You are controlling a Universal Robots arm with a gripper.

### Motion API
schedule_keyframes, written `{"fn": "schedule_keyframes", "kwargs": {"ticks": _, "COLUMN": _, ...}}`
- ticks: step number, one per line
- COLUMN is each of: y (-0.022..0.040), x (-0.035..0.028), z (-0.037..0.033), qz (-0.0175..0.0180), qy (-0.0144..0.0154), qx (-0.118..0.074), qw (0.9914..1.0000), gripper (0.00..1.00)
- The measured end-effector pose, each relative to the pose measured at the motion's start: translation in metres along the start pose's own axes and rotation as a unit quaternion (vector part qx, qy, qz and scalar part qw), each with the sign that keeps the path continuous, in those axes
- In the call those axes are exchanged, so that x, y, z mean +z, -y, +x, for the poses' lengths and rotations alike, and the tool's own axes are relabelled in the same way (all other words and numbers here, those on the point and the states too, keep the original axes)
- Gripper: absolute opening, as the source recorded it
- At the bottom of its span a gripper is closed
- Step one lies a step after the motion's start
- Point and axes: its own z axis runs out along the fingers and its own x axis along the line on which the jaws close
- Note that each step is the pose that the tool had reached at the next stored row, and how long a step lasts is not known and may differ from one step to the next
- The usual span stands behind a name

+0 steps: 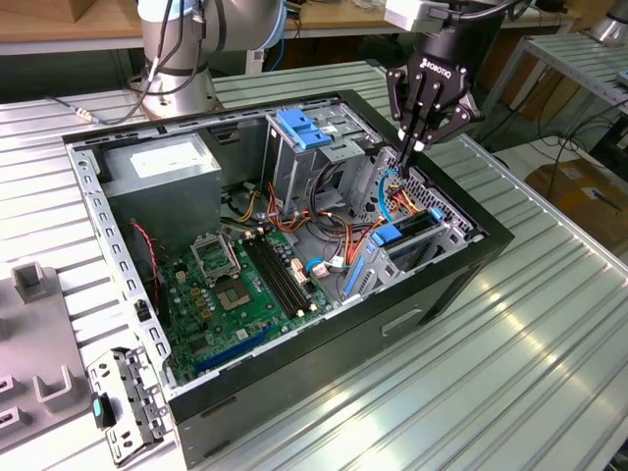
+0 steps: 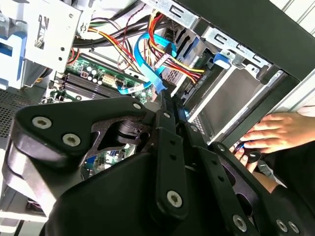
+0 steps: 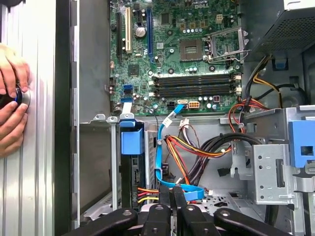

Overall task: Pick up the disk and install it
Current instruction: 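Insert the second disk wire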

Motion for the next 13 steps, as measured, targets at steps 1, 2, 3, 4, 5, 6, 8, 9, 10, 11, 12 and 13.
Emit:
{"fn": "schedule_keyframes", "kwargs": {"ticks": 1, "y": 0.0000, "x": -0.0002, "z": -0.0003, "qz": 0.0001, "qy": -0.0023, "qx": 0.000, "qw": 1.00000, "gripper": 0.18}}
{"fn": "schedule_keyframes", "kwargs": {"ticks": 2, "y": 0.0000, "x": -0.0002, "z": -0.0006, "qz": 0.0001, "qy": -0.0048, "qx": 0.000, "qw": 0.99999, "gripper": 0.18}}
{"fn": "schedule_keyframes", "kwargs": {"ticks": 3, "y": 0.0000, "x": -0.0002, "z": -0.0010, "qz": 0.0002, "qy": -0.0068, "qx": 0.001, "qw": 0.99998, "gripper": 0.18}}
{"fn": "schedule_keyframes", "kwargs": {"ticks": 4, "y": -0.0001, "x": -0.0002, "z": -0.0013, "qz": 0.0003, "qy": -0.0086, "qx": 0.001, "qw": 0.99996, "gripper": 0.18}}
{"fn": "schedule_keyframes", "kwargs": {"ticks": 5, "y": -0.0001, "x": -0.0003, "z": -0.0021, "qz": 0.0003, "qy": -0.0112, "qx": 0.001, "qw": 0.99994, "gripper": 0.18}}
{"fn": "schedule_keyframes", "kwargs": {"ticks": 6, "y": -0.0001, "x": -0.0003, "z": -0.0033, "qz": 0.0004, "qy": -0.0134, "qx": 0.001, "qw": 0.99991, "gripper": 0.18}}
{"fn": "schedule_keyframes", "kwargs": {"ticks": 8, "y": -0.0003, "x": 0.0000, "z": -0.0086, "qz": 0.0005, "qy": -0.0157, "qx": 0.001, "qw": 0.99988, "gripper": 0.19}}
{"fn": "schedule_keyframes", "kwargs": {"ticks": 9, "y": -0.0003, "x": 0.0003, "z": -0.0114, "qz": 0.0006, "qy": -0.0177, "qx": 0.001, "qw": 0.99984, "gripper": 0.19}}
{"fn": "schedule_keyframes", "kwargs": {"ticks": 10, "y": -0.0003, "x": 0.0007, "z": -0.0136, "qz": 0.0006, "qy": -0.0206, "qx": 0.002, "qw": 0.99979, "gripper": 0.25}}
{"fn": "schedule_keyframes", "kwargs": {"ticks": 11, "y": -0.0004, "x": 0.0013, "z": -0.0151, "qz": 0.0007, "qy": -0.0239, "qx": 0.002, "qw": 0.99971, "gripper": 0.25}}
{"fn": "schedule_keyframes", "kwargs": {"ticks": 12, "y": -0.0004, "x": 0.0018, "z": -0.0158, "qz": 0.0009, "qy": -0.0280, "qx": 0.002, "qw": 0.99960, "gripper": 0.25}}
{"fn": "schedule_keyframes", "kwargs": {"ticks": 13, "y": -0.0003, "x": 0.0020, "z": -0.0160, "qz": 0.0011, "qy": -0.0358, "qx": 0.003, "qw": 0.99935, "gripper": 0.25}}
